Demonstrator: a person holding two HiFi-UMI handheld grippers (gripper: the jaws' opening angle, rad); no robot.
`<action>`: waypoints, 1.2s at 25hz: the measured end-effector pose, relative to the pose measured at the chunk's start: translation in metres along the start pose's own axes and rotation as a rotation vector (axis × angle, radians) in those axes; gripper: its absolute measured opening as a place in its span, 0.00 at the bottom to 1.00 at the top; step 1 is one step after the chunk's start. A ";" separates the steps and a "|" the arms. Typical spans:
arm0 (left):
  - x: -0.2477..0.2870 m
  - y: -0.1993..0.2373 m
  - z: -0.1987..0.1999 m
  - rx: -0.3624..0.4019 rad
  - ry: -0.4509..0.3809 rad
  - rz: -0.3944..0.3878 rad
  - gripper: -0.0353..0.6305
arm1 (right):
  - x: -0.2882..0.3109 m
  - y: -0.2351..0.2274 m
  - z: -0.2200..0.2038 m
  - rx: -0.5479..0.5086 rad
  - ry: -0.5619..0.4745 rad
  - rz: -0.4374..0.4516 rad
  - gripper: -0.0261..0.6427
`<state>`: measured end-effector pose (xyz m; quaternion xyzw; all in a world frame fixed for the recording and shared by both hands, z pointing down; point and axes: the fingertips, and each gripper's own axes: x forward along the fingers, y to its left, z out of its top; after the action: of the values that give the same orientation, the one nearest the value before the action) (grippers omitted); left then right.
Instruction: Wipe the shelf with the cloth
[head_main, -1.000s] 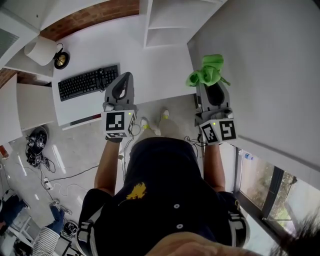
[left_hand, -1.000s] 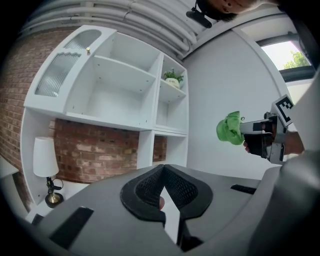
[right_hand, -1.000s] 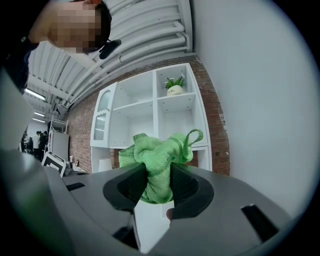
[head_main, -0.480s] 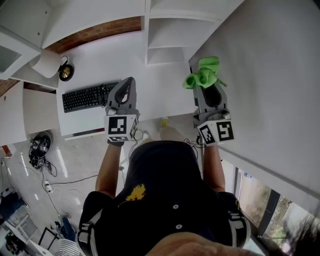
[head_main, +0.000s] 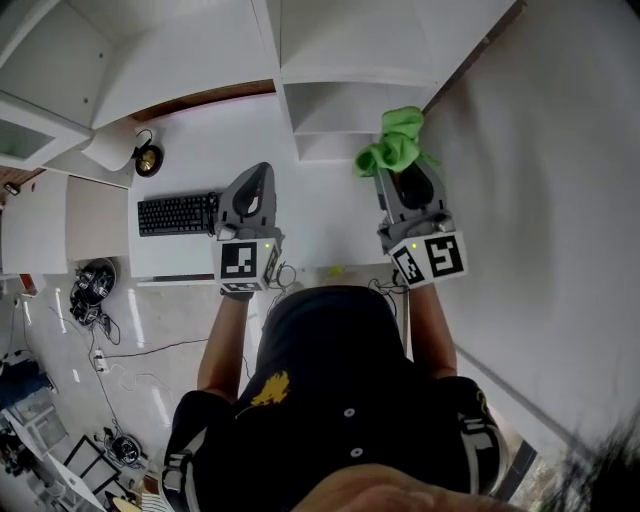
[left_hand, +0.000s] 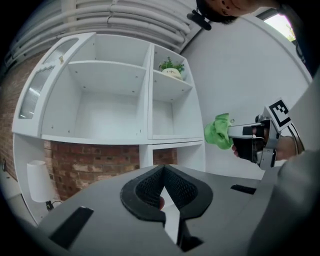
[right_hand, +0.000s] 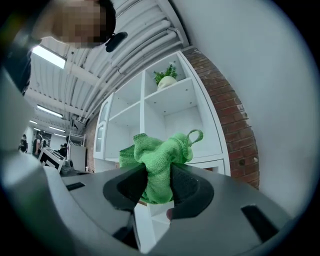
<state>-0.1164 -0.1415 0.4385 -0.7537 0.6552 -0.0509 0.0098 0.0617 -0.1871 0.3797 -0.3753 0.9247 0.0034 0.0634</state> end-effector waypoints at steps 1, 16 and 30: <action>0.004 -0.003 0.002 0.004 0.004 0.005 0.08 | 0.003 -0.004 0.000 0.005 0.000 0.012 0.23; 0.024 0.008 0.033 0.030 -0.079 -0.056 0.08 | 0.085 0.020 0.060 -0.307 -0.045 0.168 0.23; 0.010 0.033 0.058 0.051 -0.132 -0.099 0.08 | 0.246 0.007 0.112 -0.601 0.112 0.272 0.23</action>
<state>-0.1424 -0.1593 0.3785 -0.7864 0.6135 -0.0182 0.0695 -0.1057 -0.3468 0.2390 -0.2501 0.9259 0.2639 -0.1023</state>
